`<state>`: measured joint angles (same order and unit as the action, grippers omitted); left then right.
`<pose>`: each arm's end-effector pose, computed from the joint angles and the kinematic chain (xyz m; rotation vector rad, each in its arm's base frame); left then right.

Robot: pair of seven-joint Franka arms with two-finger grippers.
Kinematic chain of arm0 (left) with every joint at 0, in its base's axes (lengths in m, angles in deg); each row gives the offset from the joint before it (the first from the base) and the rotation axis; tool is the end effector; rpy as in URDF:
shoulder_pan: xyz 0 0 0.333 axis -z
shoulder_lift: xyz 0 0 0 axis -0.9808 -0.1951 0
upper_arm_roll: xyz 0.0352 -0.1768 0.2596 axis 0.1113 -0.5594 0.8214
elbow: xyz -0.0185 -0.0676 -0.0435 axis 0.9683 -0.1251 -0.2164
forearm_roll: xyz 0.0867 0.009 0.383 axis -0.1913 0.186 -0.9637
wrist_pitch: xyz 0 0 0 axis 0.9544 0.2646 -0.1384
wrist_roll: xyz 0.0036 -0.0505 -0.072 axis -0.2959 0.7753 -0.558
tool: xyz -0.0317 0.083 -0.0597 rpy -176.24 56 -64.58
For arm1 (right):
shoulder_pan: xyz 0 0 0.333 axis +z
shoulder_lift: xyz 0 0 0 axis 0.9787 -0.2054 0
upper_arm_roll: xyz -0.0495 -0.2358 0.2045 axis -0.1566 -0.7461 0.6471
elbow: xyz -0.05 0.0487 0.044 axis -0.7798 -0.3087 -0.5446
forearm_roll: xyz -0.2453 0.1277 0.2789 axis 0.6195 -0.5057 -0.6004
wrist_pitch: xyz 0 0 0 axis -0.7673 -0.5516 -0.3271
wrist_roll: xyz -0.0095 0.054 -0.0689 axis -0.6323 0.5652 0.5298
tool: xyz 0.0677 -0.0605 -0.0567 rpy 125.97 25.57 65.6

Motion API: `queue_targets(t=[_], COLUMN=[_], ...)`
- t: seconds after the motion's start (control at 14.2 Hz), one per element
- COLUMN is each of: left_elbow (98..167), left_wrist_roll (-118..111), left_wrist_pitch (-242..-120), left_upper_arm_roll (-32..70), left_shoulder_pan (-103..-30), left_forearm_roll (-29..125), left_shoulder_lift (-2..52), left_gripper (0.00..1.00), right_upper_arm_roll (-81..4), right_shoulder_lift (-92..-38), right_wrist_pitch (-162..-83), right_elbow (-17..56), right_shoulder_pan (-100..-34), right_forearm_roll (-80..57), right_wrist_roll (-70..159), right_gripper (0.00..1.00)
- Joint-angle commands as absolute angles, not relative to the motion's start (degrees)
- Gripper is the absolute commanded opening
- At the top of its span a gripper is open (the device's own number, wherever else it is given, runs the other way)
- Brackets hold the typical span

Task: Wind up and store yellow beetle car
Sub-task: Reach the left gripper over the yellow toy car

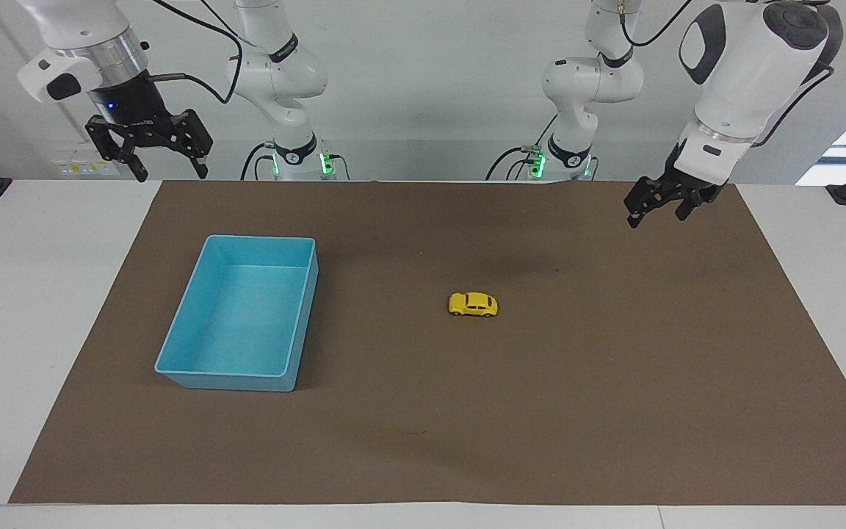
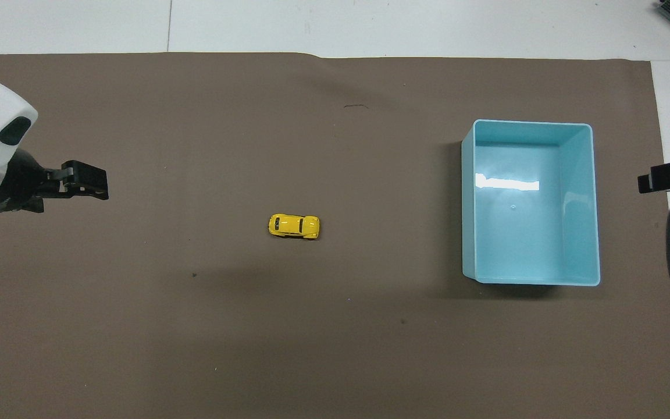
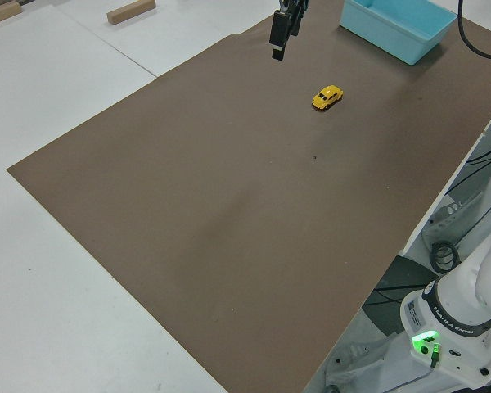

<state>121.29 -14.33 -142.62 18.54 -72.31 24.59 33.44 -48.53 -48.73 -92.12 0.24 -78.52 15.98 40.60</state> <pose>0.5627 -0.1035 0.5626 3.0746 0.4471 0.0142 0.5427 -0.0262 0.6775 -3.0945 -0.0220 -0.1044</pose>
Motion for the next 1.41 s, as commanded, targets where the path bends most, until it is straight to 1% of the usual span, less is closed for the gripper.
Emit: queue_targets(t=[0.0, 0.56, 0.85, 1.06, 1.2, 1.34], left_elbow=[122.3, 122.3, 122.1, 121.6, 121.7, 121.7], left_wrist_roll=[-24.0, -52.1, -64.4, -81.6, -92.8, -99.2], left_wrist_pitch=[-146.7, -157.3, -159.5, -161.4, -162.8, -163.0], left_upper_arm_roll=[19.2, 19.2, 19.3, 19.2, 19.2, 19.2], left_shoulder_pan=[-69.4, -62.2, -59.6, -57.9, -57.7, -57.0], left_forearm_roll=[25.0, 25.0, 24.8, 24.4, 24.6, 24.6], left_shoulder_lift=[31.6, 23.1, 21.3, 19.2, 19.1, 19.0], left_gripper=[1.0, 1.0, 1.0, 1.0, 1.0, 1.0], right_upper_arm_roll=[-48.0, -48.1, -48.1, -48.0, -48.0, -48.0], right_shoulder_lift=[-48.0, -47.9, -47.9, -47.9, -47.9, -47.9], right_wrist_pitch=[-91.9, -91.9, -91.9, -91.9, -91.9, -91.9], right_elbow=[0.9, 0.9, 0.8, 0.9, 0.9, 0.9], right_shoulder_pan=[-78.9, -78.9, -78.9, -79.0, -78.9, -78.9], right_forearm_roll=[16.6, 16.7, 16.7, 16.6, 16.7, 16.7], right_wrist_roll=[39.9, 39.9, 39.9, 40.0, 40.0, 39.9], right_gripper=[1.0, 1.0, 1.0, 1.0, 1.0, 1.0])
